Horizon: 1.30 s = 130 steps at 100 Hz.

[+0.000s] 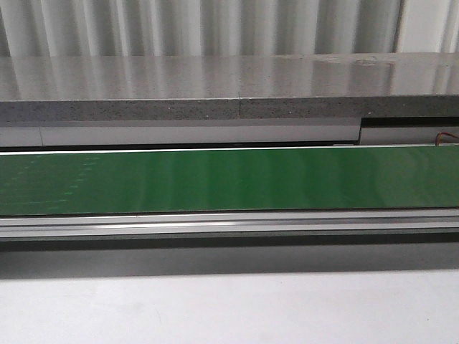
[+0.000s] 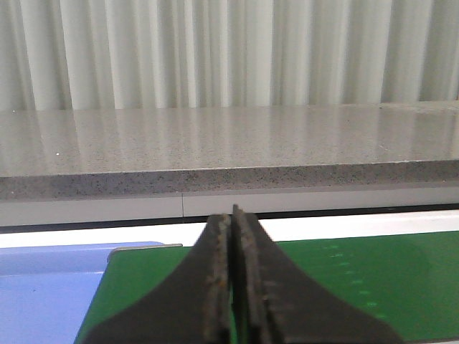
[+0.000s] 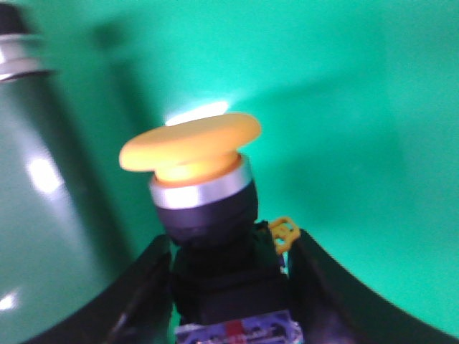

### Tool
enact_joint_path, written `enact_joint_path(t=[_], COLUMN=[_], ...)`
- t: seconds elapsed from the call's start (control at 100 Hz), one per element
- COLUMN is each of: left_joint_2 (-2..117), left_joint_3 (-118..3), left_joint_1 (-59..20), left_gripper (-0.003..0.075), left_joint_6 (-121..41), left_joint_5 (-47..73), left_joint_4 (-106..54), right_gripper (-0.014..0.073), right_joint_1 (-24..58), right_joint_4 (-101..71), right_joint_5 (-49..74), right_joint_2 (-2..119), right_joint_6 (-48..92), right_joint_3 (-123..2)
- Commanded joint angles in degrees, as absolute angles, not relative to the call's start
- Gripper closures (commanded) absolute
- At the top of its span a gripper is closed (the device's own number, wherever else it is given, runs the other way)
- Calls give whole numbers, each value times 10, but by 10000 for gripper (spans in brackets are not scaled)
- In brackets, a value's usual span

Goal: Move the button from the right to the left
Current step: 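Grasp the yellow push button with the right gripper and lift it, then lower the button onto the belt end and open the right gripper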

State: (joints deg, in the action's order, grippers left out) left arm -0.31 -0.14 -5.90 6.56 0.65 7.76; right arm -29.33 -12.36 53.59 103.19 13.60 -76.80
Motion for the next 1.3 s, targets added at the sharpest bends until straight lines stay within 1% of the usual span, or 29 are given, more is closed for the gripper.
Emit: enact_joint_path(t=[0.0,0.28,0.48,0.56,0.63,0.7,0.76,0.77,0.79,0.84,0.85,0.93,1.06,1.19,1.29], left_joint_2=[-23,-23,-23,-23,-23,-23,-23,-23,-23,-23,-23,-23,-23,-23,-23], left_joint_3=[12,12,12,12,12,12,12,12,12,12,12,12,12,12,12], left_joint_1=[-62,-62,-62,-62,-62,-62,-62,-62,-62,-62,-62,-62,-62,-62,-62], left_gripper=[740,740,740,740,740,740,740,740,740,740,740,740,740,740,740], left_joint_6=[70,70,70,70,70,70,70,70,70,70,70,70,70,70,70], left_joint_5=[-39,-39,-39,-39,-39,-39,-39,-39,-39,-39,-39,-39,-39,-39,-39], left_joint_4=[72,72,72,72,72,72,72,72,72,72,72,72,72,72,72], right_gripper=[489,485,466,434,378,269,124,90,56,-66,-78,-52,-53,-53,-53], right_joint_1=[-266,-157,-143,-143,-143,-143,-143,-143,-143,-143,-143,-143,-143,-128,-104], right_joint_4=[-141,-129,-128,-128,-128,-128,-128,-128,-128,-128,-129,-137,-180,-243,-245], right_joint_5=[550,553,560,552,547,547,548,548,548,547,547,541,515,480,440], right_joint_2=[976,957,957,958,958,958,958,958,958,958,958,954,925,860,800], right_joint_6=[147,146,146,146,146,146,146,146,146,146,146,151,176,235,255], right_joint_3=[-781,-770,-733,-719,-713,-713,-713,-713,-713,-713,-713,-713,-713,-708,-690])
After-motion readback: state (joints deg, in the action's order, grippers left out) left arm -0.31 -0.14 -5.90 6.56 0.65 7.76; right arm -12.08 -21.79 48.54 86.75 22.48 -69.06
